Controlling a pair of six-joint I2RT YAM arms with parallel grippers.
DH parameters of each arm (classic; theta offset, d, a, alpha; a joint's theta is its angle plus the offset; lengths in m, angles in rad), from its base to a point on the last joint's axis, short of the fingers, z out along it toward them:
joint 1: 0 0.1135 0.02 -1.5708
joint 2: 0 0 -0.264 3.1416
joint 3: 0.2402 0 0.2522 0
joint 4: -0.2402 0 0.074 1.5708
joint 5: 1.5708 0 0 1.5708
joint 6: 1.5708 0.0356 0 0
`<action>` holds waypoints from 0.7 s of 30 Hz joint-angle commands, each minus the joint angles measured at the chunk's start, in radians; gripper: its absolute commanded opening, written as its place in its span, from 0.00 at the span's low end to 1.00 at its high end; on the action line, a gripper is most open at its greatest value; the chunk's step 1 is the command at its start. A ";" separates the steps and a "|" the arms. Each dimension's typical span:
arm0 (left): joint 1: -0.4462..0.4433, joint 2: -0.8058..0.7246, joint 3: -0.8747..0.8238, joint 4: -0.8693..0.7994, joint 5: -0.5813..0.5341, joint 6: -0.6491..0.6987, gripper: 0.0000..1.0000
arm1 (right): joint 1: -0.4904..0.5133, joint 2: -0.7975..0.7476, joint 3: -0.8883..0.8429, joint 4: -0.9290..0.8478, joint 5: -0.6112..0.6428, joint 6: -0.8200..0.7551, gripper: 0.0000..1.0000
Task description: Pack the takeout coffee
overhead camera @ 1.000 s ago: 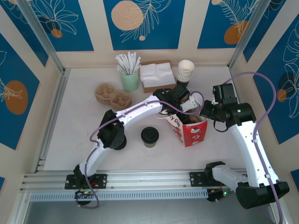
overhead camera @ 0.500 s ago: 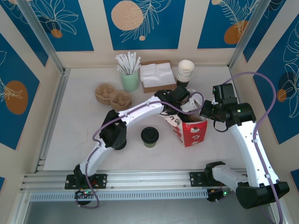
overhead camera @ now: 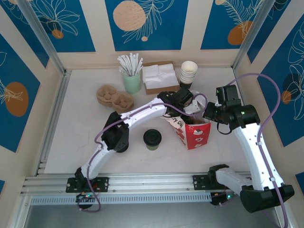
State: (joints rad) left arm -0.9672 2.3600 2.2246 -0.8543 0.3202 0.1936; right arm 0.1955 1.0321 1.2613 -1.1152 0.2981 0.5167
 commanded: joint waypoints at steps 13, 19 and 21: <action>-0.015 -0.169 0.046 -0.056 0.028 -0.023 0.79 | -0.041 0.005 -0.003 -0.025 -0.075 0.069 0.00; -0.015 -0.233 0.058 -0.024 0.046 -0.081 0.79 | -0.071 0.008 0.010 -0.025 -0.112 0.084 0.00; -0.014 -0.243 0.076 -0.030 0.045 -0.094 0.79 | -0.075 0.009 0.016 -0.026 -0.118 0.091 0.00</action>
State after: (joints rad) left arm -0.9737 2.1544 2.2601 -0.8753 0.3393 0.1379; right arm 0.1299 1.0389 1.2613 -1.1202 0.2089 0.5774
